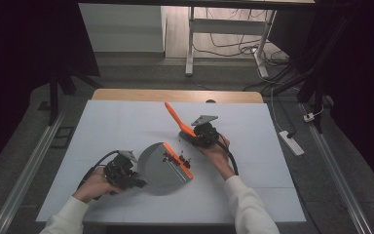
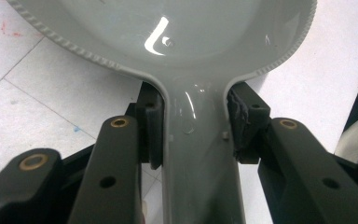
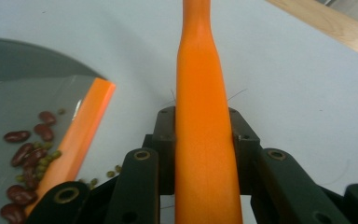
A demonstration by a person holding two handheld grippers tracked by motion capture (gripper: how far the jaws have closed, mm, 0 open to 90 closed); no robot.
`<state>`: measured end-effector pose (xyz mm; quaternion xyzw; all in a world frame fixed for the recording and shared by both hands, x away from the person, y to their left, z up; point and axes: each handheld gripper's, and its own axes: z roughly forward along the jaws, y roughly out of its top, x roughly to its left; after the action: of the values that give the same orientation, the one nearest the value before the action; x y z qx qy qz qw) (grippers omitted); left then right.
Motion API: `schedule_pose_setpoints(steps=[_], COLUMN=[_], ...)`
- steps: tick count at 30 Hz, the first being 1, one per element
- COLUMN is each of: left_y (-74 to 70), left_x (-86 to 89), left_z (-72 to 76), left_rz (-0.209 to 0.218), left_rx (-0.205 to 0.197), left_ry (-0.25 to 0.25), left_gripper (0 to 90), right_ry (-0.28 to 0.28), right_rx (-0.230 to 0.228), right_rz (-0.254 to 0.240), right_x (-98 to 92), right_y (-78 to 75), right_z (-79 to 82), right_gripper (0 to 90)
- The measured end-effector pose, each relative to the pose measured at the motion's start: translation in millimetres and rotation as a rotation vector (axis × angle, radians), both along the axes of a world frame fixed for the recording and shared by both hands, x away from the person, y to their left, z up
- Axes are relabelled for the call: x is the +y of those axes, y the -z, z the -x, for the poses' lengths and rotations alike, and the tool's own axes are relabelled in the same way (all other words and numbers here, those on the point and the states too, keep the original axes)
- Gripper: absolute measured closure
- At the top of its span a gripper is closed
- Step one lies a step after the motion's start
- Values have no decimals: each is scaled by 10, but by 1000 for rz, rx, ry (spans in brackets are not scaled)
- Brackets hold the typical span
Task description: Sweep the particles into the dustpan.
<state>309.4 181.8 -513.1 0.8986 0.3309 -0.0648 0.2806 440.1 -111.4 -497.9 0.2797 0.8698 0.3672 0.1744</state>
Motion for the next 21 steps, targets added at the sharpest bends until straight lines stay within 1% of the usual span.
schedule_pose_setpoints(steps=[1,4,6,7,9,10,13,15,16,18,20,21], left_y=[-1,-1,-1,0,1,2,6,8,10,13,14,14], left_x=[0,-1,-4,-5,-4,-4,-6,-8,-8,-9,-10,-10], left_z=[1,3,5,4,3,2,0,1,0,-1,2,3], left_rz=[0,-1,-2,-3,-2,-3,-7,-9,-10,-11,-12,-12], left_rx=[0,0,-1,-1,2,3,4,4,4,4,3,3], left_ry=[0,0,-2,-2,-3,-2,0,-1,0,0,1,0], left_gripper=[615,615,616,615,616,615,616,616,616,616,616,616], right_ry=[-6,-26,-46,-54,-78,-78,-95,-102,-104,-120,-127,-127], right_rx=[-1,1,-8,-5,-16,-17,-4,-7,2,38,30,35], right_rz=[10,19,40,42,51,52,37,44,33,-7,-2,-2], right_x=[6,32,55,69,83,94,96,107,110,115,143,156], right_y=[-2,1,-1,-2,3,5,4,1,-2,-3,0,-2], right_z=[17,74,111,129,151,168,191,209,217,227,251,263], right_gripper=[699,698,697,697,697,697,697,697,698,698,698,698])
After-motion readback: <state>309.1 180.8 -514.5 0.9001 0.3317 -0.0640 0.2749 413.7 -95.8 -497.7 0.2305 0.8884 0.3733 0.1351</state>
